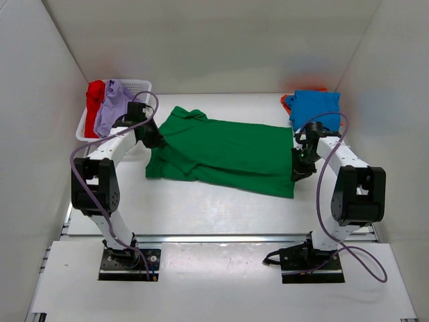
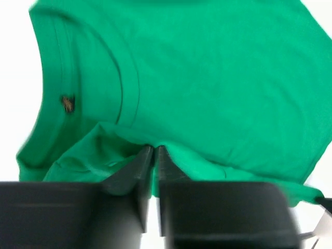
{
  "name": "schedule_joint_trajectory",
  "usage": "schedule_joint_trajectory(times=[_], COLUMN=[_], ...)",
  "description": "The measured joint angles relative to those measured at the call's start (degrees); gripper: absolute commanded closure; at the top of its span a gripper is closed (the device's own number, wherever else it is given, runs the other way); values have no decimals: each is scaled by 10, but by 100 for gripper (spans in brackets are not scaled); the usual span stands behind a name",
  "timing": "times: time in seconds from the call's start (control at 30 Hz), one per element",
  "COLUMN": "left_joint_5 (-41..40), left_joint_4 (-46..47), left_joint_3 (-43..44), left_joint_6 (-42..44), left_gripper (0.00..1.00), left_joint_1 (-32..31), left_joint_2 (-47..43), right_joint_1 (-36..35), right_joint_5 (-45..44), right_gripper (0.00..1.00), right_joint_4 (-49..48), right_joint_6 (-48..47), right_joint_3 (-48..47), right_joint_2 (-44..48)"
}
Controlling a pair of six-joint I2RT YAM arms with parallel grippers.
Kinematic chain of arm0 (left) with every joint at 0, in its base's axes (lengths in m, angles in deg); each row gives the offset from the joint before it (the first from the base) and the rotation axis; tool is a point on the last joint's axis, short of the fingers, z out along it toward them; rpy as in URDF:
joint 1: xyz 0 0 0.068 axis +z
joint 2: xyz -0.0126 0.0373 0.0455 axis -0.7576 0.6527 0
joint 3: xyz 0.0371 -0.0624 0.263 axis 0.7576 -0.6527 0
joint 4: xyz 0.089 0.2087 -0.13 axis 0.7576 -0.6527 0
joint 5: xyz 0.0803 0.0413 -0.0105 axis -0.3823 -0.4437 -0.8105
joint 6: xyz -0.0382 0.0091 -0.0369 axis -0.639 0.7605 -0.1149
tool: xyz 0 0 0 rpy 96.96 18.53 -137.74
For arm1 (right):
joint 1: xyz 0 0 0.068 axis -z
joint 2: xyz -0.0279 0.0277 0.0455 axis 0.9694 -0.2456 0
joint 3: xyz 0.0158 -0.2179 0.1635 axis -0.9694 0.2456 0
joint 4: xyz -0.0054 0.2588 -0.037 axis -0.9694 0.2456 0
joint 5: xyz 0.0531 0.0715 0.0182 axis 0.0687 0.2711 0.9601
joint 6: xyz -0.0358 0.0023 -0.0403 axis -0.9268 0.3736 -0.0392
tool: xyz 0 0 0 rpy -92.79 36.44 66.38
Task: Fold and stack the t-shirts
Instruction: Fold the flattened tshirt in 1/3 of the way
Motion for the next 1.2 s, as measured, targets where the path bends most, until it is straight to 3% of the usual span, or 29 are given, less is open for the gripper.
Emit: schedule_joint_trajectory(times=[0.07, 0.13, 0.3, 0.6, 0.9, 1.2], left_joint_5=[-1, -3, -14, -16, -19, -29], left_joint_4=[2, 6, 10, 36, 74, 113], left_joint_3=[25, 38, 49, -2, -13, -111], left_joint_6=[3, 2, 4, 2, -24, -35], left_gripper=[70, 59, 49, 49, 54, 57], left_joint_1=[5, 11, 14, -17, -82, -99], left_joint_2=[22, 32, 26, 19, 125, 59], right_joint_1=[0, -2, -7, -56, -118, -110], right_joint_5=[-20, -44, -102, -78, 4, 44], right_gripper=[79, 66, 51, 52, 50, 49], right_joint_4=[-7, -15, -37, -108, -230, -269], right_joint_6=[2, 10, 28, 46, 93, 112], right_joint_3=[0, 0, 0, 2, 9, 45], right_joint_2=[-5, -4, 20, 68, -45, -71])
